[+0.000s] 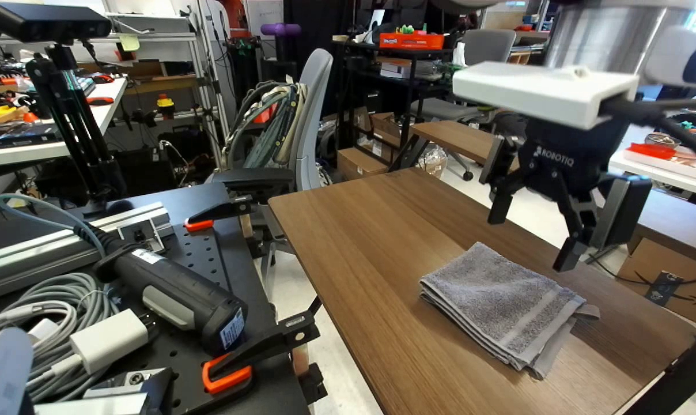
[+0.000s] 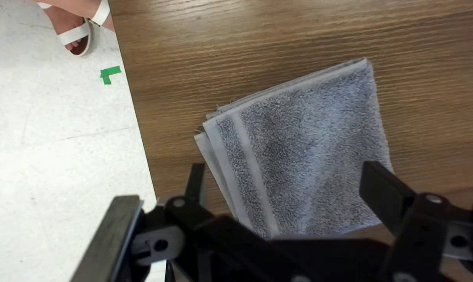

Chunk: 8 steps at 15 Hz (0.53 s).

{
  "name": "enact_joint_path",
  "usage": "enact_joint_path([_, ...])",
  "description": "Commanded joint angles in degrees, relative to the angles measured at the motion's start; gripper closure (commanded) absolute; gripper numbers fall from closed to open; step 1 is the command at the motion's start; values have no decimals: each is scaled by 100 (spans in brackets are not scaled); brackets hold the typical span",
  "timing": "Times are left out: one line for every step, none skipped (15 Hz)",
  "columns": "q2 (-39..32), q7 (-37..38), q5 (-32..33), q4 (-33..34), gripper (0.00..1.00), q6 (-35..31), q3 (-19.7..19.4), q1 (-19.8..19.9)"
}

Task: Use the towel to wipe the table

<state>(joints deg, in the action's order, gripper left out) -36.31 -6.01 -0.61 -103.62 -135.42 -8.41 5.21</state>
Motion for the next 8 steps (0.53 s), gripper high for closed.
enact_joint_path([-221,94,162,186,0,11,119,112])
enact_joint_path([-365,109,177,280,0,11,118,109])
enact_joint_path([-404,109,178,284,0,11,119,109])
enact_joint_path([-395,109,178,278,0,11,119,109])
enact_joint_path([-378,109,177,281,0,11,119,109])
enact_joint_path([-363,109,177,281,0,11,119,111])
enact_joint_path([-431,146,158,293,0,-138,126,106])
enact_joint_path([-542,139,231,323,0,-150,105,71])
